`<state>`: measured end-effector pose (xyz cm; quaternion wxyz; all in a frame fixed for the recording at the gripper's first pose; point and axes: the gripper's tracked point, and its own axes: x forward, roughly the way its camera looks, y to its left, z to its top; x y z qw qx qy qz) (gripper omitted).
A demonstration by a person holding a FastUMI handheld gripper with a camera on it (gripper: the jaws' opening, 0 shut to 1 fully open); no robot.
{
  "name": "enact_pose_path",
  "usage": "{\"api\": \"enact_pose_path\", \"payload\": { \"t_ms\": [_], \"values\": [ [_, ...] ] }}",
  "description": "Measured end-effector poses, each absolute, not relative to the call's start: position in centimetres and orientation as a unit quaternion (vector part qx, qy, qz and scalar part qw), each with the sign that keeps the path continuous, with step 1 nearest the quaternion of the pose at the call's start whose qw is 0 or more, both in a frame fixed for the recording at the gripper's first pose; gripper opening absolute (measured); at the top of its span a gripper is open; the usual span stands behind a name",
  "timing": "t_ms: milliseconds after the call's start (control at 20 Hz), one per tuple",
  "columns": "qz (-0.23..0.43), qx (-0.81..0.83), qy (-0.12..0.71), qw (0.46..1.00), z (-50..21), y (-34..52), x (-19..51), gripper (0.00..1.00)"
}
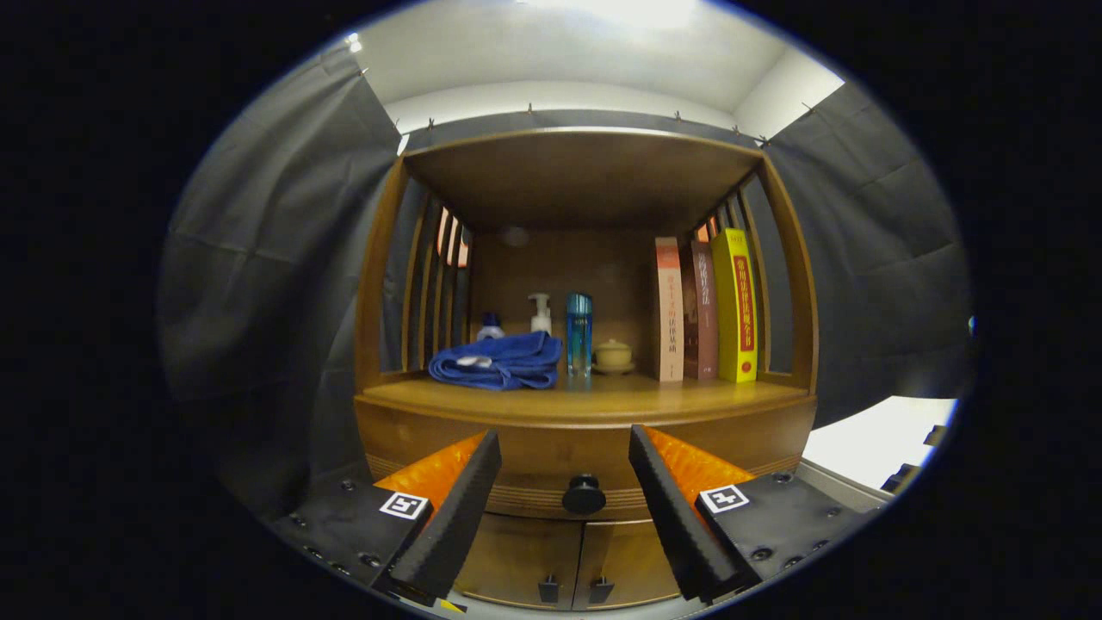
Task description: Pull open the drawer, take out the items inside it, and place them on the countertop above the cabinet.
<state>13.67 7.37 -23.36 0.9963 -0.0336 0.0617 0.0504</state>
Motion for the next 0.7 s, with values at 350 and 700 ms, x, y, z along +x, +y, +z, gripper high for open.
{"api": "enact_pose_path", "payload": {
  "t_ms": [350,700],
  "values": [
    [0.020,-0.033,0.117,0.992,-30.1,5.1,17.9,0.98],
    [0.022,-0.067,0.141,0.987,-33.7,4.9,19.5,0.77]
  ]
}}
